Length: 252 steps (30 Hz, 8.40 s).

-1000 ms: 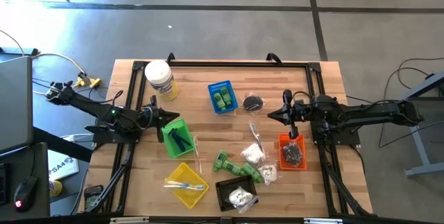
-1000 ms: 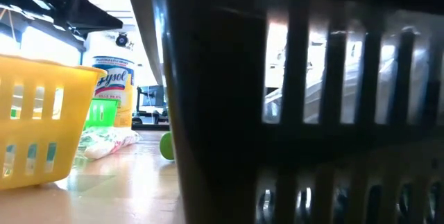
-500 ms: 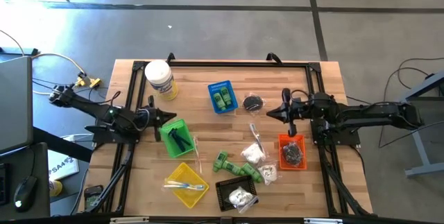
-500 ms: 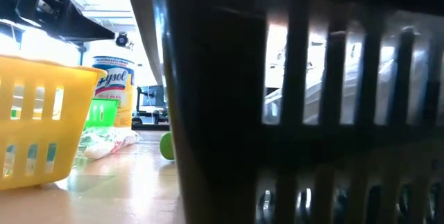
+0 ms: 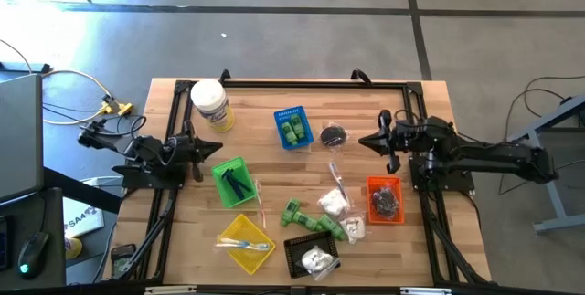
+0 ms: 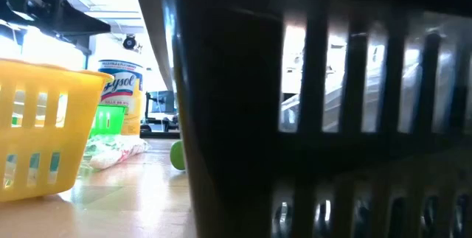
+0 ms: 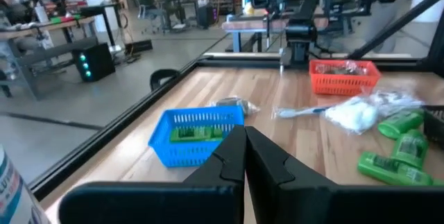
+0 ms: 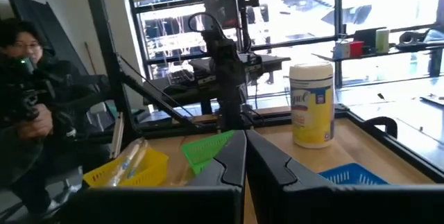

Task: Pick & Place Travel size toiletries
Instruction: Put the cotton pack into the black bin

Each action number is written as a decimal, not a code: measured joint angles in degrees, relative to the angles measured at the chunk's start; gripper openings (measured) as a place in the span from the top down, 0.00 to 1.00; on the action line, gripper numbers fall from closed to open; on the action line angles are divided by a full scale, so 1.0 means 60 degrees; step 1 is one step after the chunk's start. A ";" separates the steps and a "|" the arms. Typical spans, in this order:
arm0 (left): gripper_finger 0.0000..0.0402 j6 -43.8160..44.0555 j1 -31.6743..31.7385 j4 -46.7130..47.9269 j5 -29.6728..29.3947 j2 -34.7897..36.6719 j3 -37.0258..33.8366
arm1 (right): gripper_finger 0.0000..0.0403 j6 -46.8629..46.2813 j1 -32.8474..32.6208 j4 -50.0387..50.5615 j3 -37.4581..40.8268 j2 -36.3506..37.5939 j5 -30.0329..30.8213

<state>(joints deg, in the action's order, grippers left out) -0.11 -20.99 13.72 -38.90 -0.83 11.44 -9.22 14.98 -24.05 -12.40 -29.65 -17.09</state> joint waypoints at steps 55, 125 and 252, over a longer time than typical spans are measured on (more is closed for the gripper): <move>1.00 -0.1193 0.0000 -0.1042 -0.0192 -0.0010 0.0018 | 0.99 -0.0407 0.2217 -0.0252 0.0007 0.0421 -0.1750; 1.00 -0.0934 0.0000 -0.0851 -0.0053 -0.0010 0.0004 | 0.53 -0.5031 -0.9963 0.9202 -0.6512 -0.9352 0.4206; 1.00 -0.1178 -0.0001 -0.0761 -0.0051 -0.0006 0.0004 | 0.99 0.0542 -0.7991 0.5958 -0.9453 -1.1810 0.1809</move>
<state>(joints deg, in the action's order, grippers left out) -7.18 -21.00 9.15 -39.21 -0.86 11.46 -5.97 -32.96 11.70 -69.12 -100.51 -6.24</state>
